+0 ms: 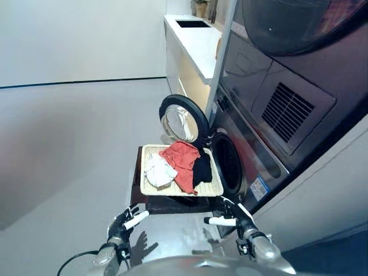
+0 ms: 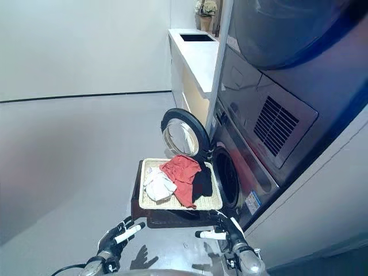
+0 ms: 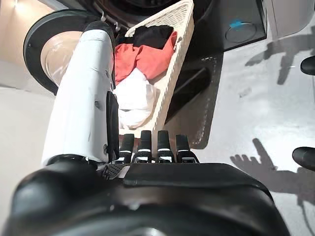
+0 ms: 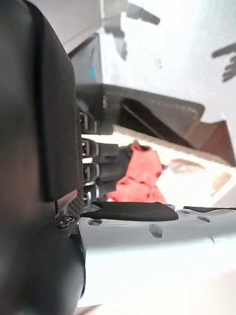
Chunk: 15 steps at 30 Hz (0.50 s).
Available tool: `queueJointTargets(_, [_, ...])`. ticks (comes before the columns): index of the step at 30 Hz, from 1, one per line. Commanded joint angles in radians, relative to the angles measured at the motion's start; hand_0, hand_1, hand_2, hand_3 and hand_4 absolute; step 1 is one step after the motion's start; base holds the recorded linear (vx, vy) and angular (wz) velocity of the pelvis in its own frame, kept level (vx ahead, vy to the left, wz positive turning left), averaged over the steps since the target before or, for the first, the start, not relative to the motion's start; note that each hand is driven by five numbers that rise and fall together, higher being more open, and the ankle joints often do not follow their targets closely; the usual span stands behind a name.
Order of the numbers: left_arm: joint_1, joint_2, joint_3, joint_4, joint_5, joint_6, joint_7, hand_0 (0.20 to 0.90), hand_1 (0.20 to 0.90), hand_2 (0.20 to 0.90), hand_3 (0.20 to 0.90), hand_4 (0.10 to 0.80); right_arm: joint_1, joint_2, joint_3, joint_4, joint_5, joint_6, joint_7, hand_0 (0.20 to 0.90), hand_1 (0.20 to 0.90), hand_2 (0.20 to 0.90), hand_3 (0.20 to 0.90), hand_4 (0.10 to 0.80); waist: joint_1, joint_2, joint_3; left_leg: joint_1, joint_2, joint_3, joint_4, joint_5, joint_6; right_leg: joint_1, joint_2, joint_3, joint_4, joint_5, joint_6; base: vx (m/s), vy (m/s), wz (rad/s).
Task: Pick up the clothes and place them into the washing machine
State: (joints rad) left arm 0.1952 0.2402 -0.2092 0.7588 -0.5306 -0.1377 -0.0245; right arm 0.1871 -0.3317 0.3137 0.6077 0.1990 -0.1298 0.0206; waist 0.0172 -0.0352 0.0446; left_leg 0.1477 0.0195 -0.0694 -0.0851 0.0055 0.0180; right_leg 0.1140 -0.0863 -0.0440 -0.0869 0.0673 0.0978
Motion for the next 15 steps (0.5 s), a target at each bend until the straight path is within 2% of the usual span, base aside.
queueJointTargets(1, [-0.113, 0.012, 0.009, 0.011, -0.006, -0.076, -0.014, 0.9, 0.9, 0.9, 0.9, 0.8, -0.102, -0.012, -0.024, -0.025, 0.022, -0.07, -0.018, 0.9, 0.9, 0.9, 0.9, 0.8, 0.023, -0.011, 0.014, 0.001, -0.024, 0.008, -0.002, -0.023, -0.027, 0.009, 0.052, -0.044, 0.0, -0.003, -0.017, 0.0, 0.0, 0.0])
queueJointTargets(15, [-0.113, 0.015, 0.022, 0.012, 0.002, -0.076, 0.012, 0.9, 0.9, 0.9, 0.9, 0.8, -0.058, 0.004, -0.059, 0.003, 0.067, -0.067, -0.026, 0.9, 0.9, 0.9, 0.9, 0.8, 0.019, -0.01, 0.021, -0.005, -0.027, 0.01, -0.002, -0.021, -0.026, 0.001, 0.051, -0.043, 0.0, 0.0, -0.014, -0.001, 0.001, 0.0])
